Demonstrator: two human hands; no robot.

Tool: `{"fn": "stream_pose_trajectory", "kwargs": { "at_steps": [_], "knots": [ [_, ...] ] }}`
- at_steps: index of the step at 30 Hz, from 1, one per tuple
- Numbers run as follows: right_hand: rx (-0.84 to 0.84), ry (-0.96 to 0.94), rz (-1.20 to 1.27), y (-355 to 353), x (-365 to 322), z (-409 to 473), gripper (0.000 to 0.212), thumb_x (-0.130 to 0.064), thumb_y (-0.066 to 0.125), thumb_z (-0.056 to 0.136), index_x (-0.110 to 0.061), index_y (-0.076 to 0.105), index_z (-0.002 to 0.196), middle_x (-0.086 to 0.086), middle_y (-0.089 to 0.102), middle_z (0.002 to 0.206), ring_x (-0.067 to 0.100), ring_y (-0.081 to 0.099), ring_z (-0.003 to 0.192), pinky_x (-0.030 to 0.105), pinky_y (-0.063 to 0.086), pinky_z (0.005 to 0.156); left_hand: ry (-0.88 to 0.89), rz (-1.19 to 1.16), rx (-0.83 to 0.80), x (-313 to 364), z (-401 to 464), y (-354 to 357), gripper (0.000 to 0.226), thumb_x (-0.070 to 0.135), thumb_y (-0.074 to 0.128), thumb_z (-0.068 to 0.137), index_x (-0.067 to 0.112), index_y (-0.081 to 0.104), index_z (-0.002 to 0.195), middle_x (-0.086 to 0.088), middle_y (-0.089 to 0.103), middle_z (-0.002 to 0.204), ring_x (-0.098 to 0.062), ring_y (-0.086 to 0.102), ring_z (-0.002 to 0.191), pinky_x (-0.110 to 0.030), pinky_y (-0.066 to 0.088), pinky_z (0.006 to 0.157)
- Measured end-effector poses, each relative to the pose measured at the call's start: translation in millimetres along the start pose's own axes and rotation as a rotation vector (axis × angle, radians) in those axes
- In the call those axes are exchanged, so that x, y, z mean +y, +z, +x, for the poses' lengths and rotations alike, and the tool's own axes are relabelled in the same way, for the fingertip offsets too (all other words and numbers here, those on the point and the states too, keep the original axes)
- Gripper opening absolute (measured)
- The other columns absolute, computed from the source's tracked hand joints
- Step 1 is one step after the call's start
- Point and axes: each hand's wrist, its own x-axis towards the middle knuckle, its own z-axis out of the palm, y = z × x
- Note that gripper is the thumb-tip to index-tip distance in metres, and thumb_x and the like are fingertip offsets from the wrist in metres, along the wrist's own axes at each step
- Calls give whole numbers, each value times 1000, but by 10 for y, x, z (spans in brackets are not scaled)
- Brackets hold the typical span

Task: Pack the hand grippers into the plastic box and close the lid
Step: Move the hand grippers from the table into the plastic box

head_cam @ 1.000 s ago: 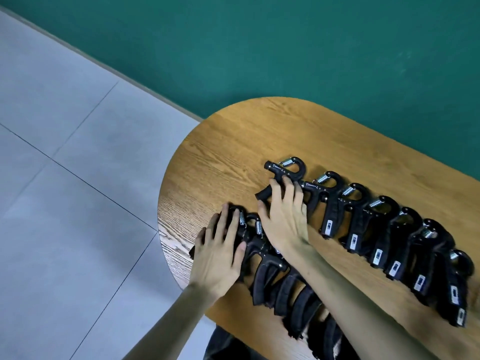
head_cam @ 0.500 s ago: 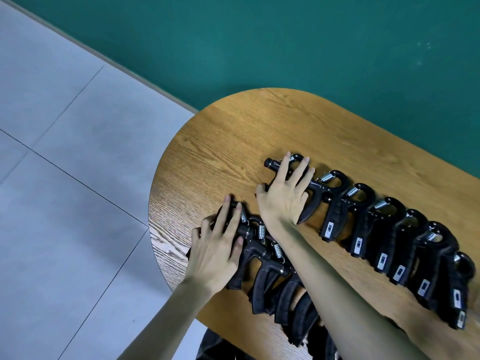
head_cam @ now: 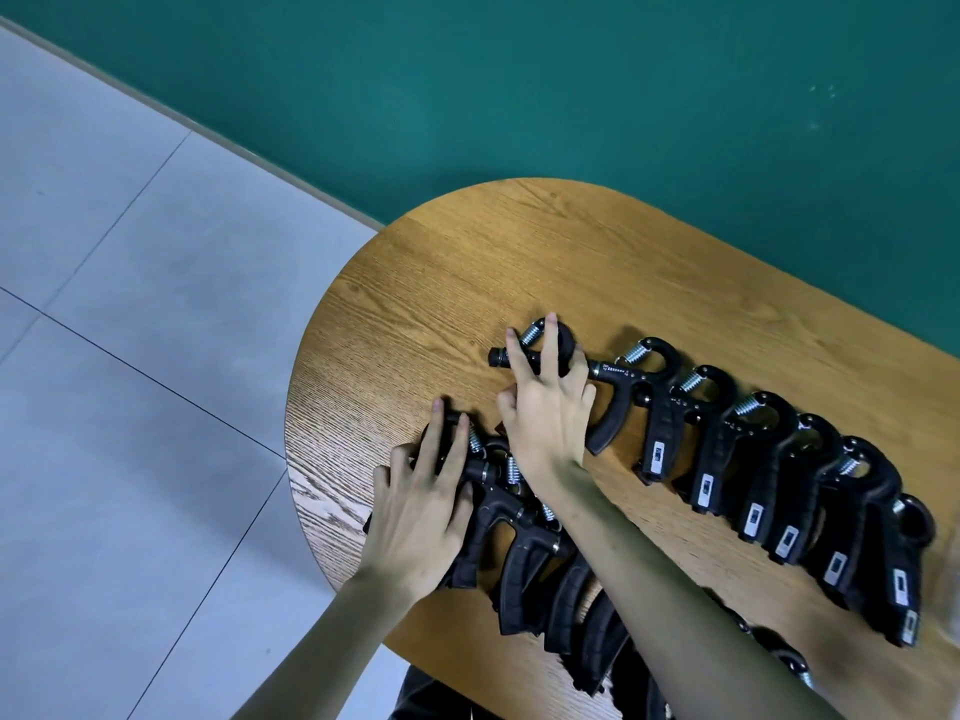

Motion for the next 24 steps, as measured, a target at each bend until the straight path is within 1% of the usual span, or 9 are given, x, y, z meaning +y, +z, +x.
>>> {"fn": "stream_pose_trajectory", "kwargs": {
  "at_steps": [2, 5, 9, 12, 15, 20, 22, 24],
  "knots": [
    [33, -7, 40, -21, 20, -17, 68, -17, 59, 83, -28, 45, 148, 14, 17, 165, 47, 43, 124, 50, 44, 80, -22, 3, 0, 8, -11, -14, 77, 33, 47, 96, 23, 5, 160, -4, -6, 168, -19, 33, 97, -39, 42, 83],
    [72, -14, 77, -64, 29, -65, 68, -15, 61, 78, -27, 51, 144, 14, 24, 163, 44, 48, 116, 48, 44, 77, -55, 3, 1, 8, -21, -67, 76, 33, 44, 97, 24, 2, 160, -2, -9, 167, -16, 26, 96, -36, 38, 83],
    [106, -33, 84, -181, 5, -154, 68, -14, 58, 76, -25, 52, 143, 16, 26, 162, 44, 49, 114, 48, 45, 77, -88, 10, 29, 11, 16, -187, 74, 32, 45, 98, 24, 4, 160, -2, -8, 168, -17, 26, 96, -37, 36, 82],
    [132, -48, 79, -330, 1, -300, 67, -15, 53, 77, -23, 52, 143, 17, 27, 161, 45, 49, 116, 50, 46, 78, -106, 30, 42, 73, 32, -338, 74, 32, 44, 97, 24, 5, 160, -4, -6, 168, -22, 32, 99, -41, 38, 83],
    [142, -39, 84, -442, 12, -459, 70, -13, 60, 77, -24, 50, 145, 15, 24, 163, 45, 47, 119, 51, 44, 80, -116, 39, 42, 136, 45, -465, 73, 33, 41, 97, 25, 3, 159, -4, -7, 168, -28, 37, 103, -44, 39, 86],
    [172, -2, 76, -808, 150, -808, 71, -13, 65, 75, -24, 51, 144, 14, 24, 163, 43, 45, 122, 53, 45, 83, -71, 53, 75, 401, -41, -767, 73, 31, 44, 97, 25, 5, 159, -4, -8, 168, -26, 36, 101, -42, 38, 83],
    [176, 19, 76, -962, 221, -935, 71, -14, 66, 76, -24, 50, 144, 13, 23, 164, 43, 44, 122, 54, 44, 84, -54, 60, 97, 516, -66, -868, 73, 31, 47, 97, 24, 9, 159, -5, -5, 168, -27, 37, 99, -42, 37, 81],
    [186, 45, 58, -1103, 281, -1055, 69, -12, 62, 76, -24, 51, 144, 14, 23, 163, 44, 46, 121, 52, 44, 81, -45, 62, 113, 624, -105, -936, 71, 31, 49, 97, 23, 14, 158, -6, 0, 168, -28, 37, 98, -43, 36, 79]
  ]
}}
